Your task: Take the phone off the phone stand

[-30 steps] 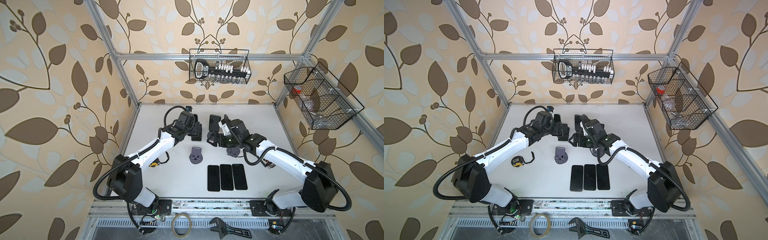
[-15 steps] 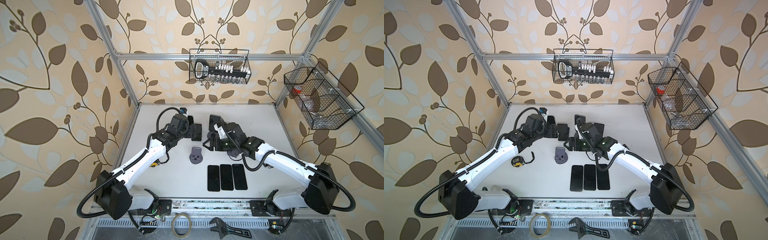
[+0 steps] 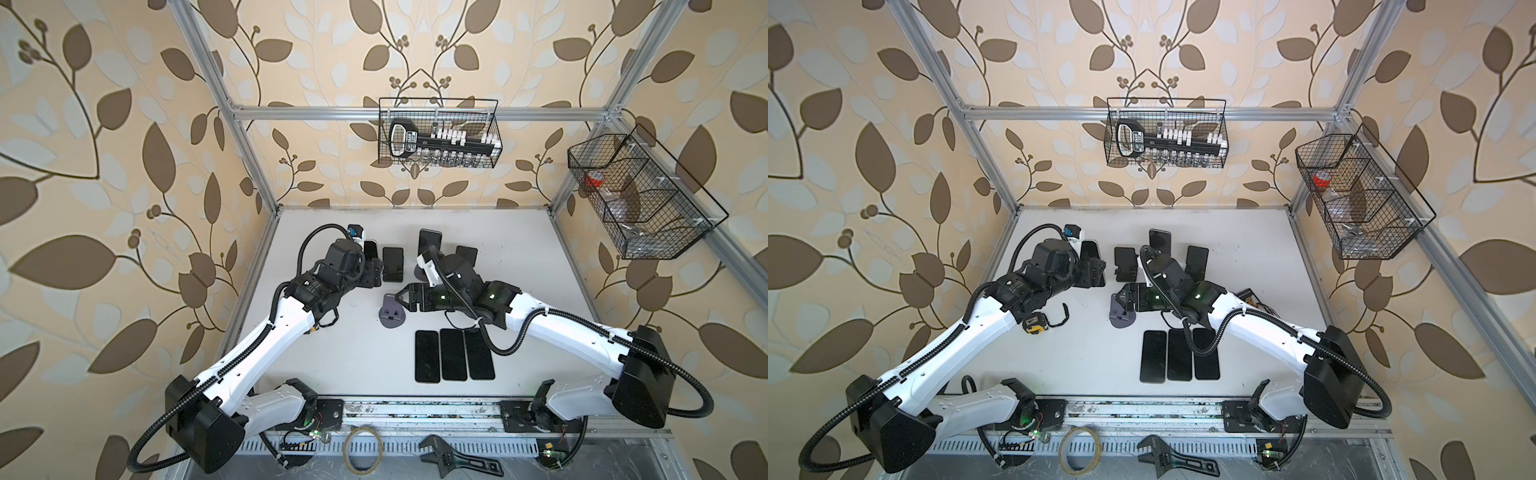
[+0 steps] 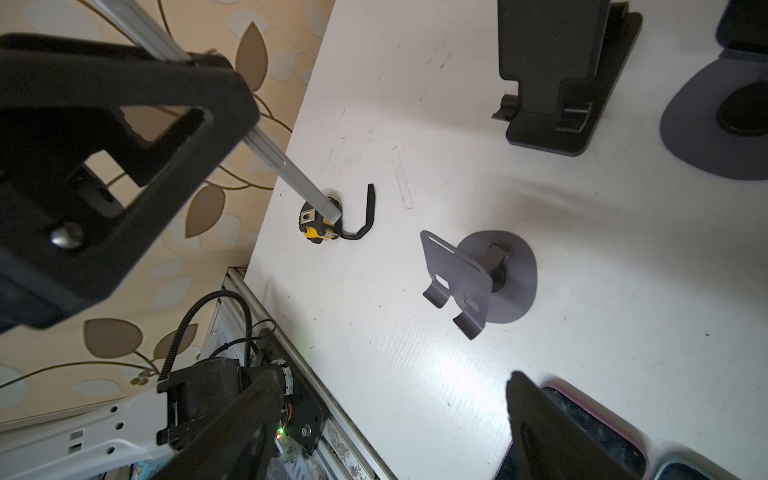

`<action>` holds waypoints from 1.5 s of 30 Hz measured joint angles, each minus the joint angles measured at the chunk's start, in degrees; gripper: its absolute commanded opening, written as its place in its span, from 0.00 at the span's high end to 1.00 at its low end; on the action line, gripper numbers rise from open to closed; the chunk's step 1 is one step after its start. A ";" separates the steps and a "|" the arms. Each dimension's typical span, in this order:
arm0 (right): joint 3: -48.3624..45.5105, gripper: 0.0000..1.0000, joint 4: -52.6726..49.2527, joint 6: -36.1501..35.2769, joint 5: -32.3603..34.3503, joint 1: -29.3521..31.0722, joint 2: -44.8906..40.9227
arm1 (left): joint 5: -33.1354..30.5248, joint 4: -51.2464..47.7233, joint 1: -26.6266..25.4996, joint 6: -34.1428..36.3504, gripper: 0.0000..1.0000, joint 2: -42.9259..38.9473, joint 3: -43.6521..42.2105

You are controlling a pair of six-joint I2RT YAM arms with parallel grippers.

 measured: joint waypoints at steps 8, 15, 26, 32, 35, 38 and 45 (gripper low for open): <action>0.31 0.15 0.57 0.94 1.92 2.56 0.00 | 0.76 -3.21 0.00 -0.07 0.33 -4.15 -2.82; 0.59 0.15 1.44 1.81 3.08 4.39 0.02 | 0.72 -5.44 0.00 -0.04 0.33 -7.17 -4.31; 1.29 0.15 2.19 2.49 4.04 6.12 0.74 | 0.63 -9.16 0.00 -0.28 0.33 -12.63 -7.93; 1.29 0.15 2.49 2.73 4.31 6.84 1.29 | 0.70 -10.25 0.00 -0.92 0.33 -13.20 -8.31; 1.29 0.15 2.80 2.91 4.31 7.21 1.55 | 0.74 -10.64 0.00 -1.36 0.33 -13.46 -8.79; 1.29 0.15 2.82 2.99 4.31 7.48 1.60 | 0.87 -11.74 0.00 -1.62 0.33 -13.94 -9.44; 1.25 0.15 3.26 3.58 4.50 7.74 1.60 | 1.20 -12.92 0.00 -2.49 0.33 -15.10 -11.47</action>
